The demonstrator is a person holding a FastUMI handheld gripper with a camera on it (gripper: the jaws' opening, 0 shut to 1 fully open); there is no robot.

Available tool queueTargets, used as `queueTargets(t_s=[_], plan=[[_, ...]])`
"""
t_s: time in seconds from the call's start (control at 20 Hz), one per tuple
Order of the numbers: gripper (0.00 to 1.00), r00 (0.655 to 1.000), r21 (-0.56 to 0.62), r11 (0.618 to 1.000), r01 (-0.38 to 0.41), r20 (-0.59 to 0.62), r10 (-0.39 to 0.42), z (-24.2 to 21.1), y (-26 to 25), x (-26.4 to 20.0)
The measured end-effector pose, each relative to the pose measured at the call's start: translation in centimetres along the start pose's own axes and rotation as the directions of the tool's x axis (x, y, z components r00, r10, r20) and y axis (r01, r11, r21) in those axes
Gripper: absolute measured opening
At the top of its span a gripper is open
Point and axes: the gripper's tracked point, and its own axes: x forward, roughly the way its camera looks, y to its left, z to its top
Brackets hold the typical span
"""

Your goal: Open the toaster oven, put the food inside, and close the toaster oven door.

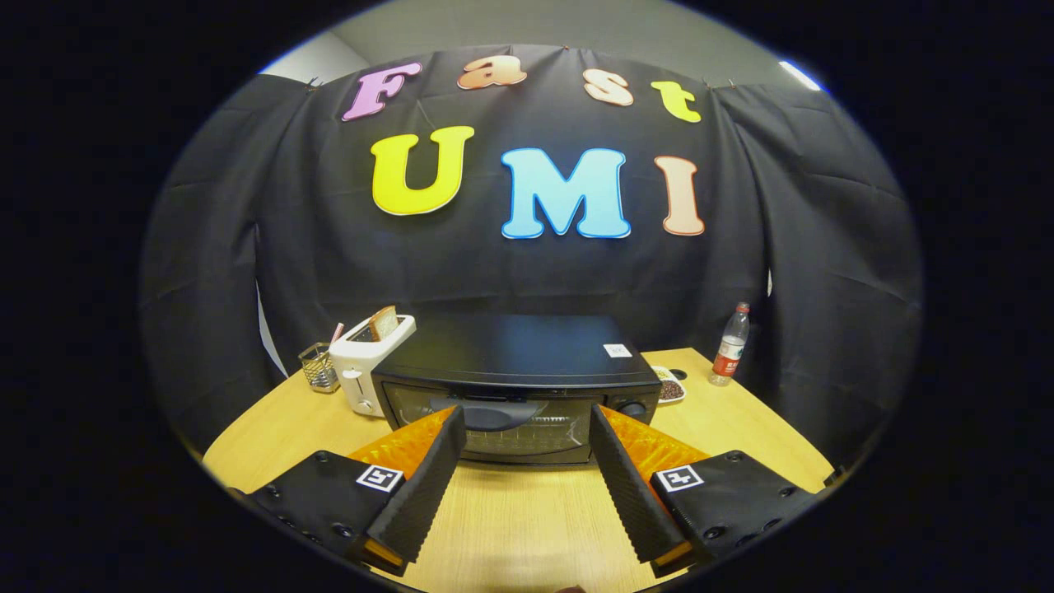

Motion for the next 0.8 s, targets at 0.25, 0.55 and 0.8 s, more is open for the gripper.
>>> queueTargets(t_s=[0.25, 0.55, 0.8], plan=[[0.96, 0.996, -0.016, 0.999, 0.029, 0.085, -0.027, 2.1, -3.4, -4.7], [0.95, 0.981, -0.006, 0.999, 0.050, 0.188, -0.048, 2.7, -6.7, -9.5], [0.95, 0.972, -0.001, 0.995, 0.104, 0.212, -0.101, 1.8, -9.2, -11.5]])
